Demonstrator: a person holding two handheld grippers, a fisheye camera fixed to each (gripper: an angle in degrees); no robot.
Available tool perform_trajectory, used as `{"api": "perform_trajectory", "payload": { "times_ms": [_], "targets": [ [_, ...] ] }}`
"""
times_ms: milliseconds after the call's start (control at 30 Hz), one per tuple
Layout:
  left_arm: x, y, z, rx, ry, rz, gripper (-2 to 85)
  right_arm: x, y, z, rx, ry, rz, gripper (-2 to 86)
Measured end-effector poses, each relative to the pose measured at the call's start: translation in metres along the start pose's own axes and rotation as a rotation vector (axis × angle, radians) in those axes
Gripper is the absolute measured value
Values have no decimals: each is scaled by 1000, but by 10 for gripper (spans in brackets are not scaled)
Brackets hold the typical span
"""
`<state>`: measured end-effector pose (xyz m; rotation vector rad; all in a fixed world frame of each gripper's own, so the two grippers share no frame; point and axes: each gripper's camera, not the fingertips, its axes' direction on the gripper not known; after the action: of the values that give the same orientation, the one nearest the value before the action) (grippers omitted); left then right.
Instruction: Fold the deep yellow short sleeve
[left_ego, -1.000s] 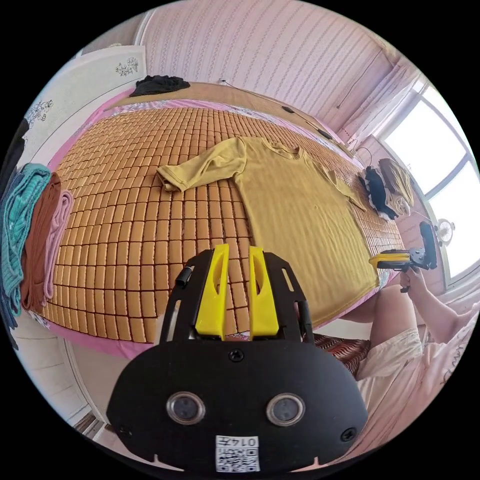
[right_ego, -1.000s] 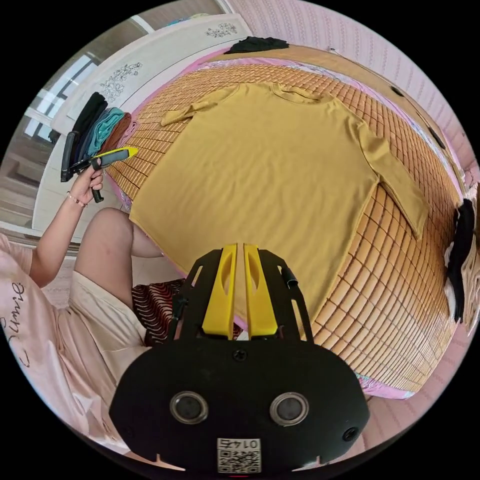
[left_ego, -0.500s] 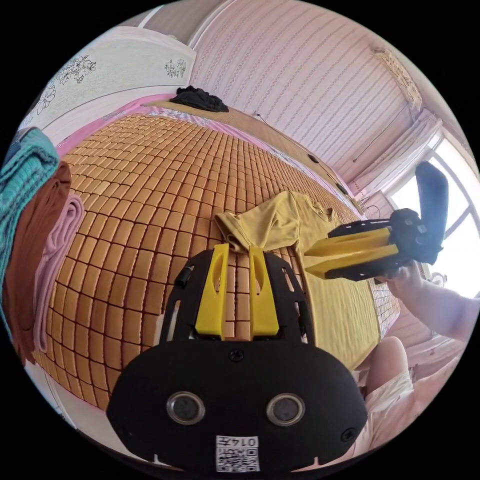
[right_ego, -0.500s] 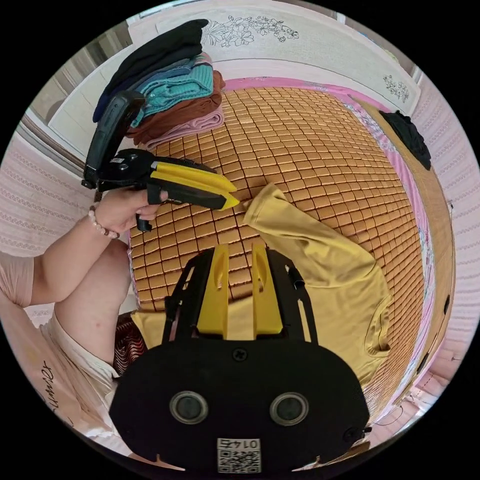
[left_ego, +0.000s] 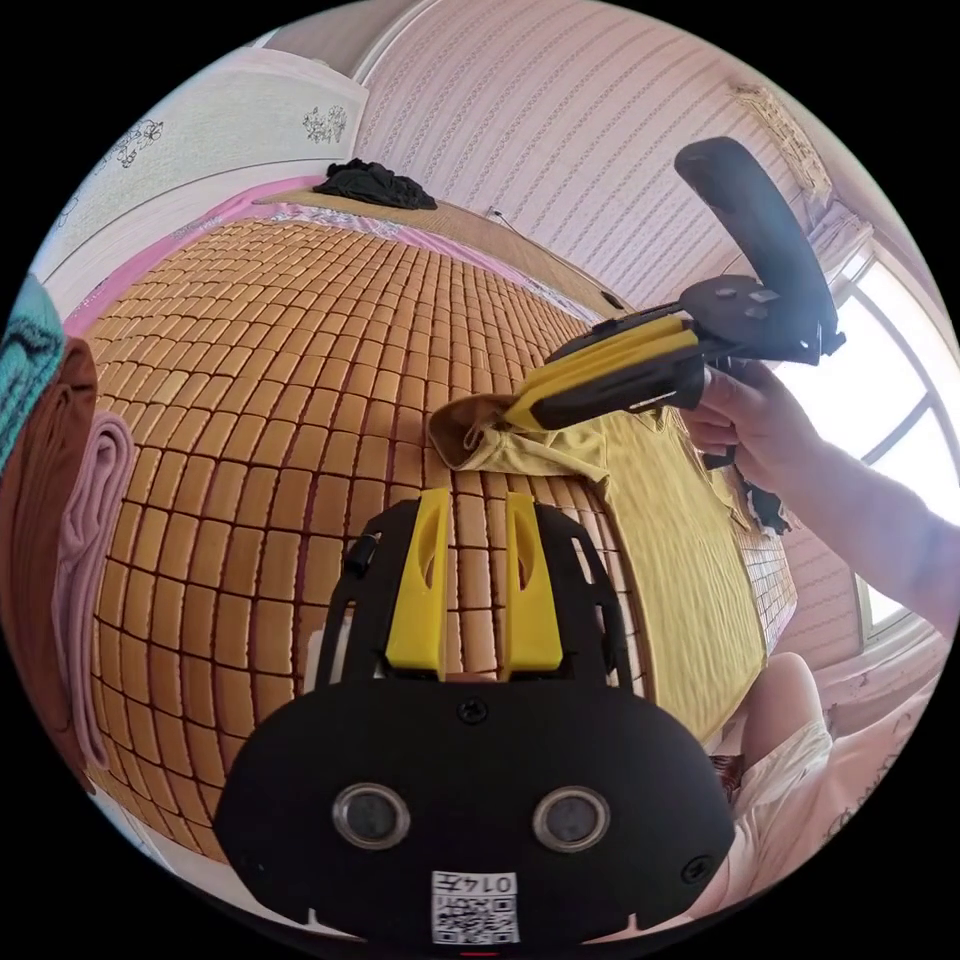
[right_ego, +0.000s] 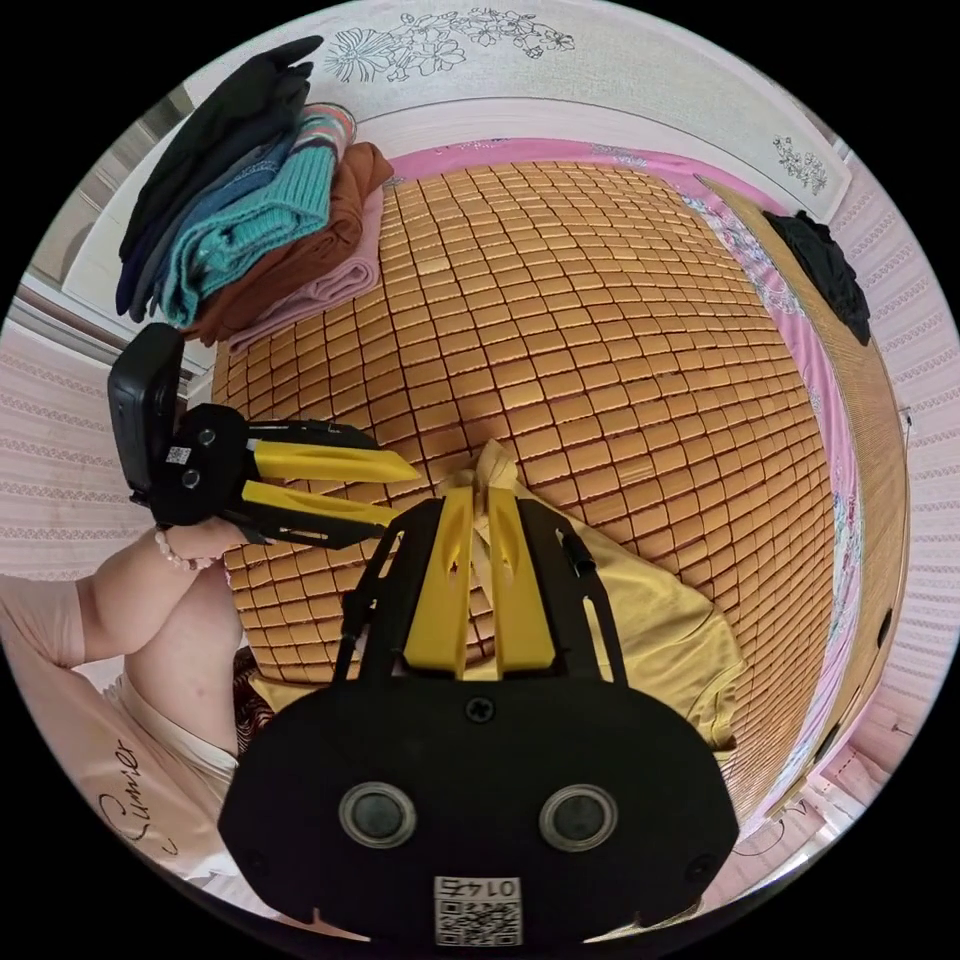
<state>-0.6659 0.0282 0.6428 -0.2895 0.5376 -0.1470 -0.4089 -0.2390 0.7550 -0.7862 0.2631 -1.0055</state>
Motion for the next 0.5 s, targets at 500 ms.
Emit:
{"api": "perform_trajectory", "payload": {
  "times_ms": [500],
  "targets": [
    [0,-17,11,-33,-47,-13,19,36,-5,-27,76,-23,68,76]
  ]
}}
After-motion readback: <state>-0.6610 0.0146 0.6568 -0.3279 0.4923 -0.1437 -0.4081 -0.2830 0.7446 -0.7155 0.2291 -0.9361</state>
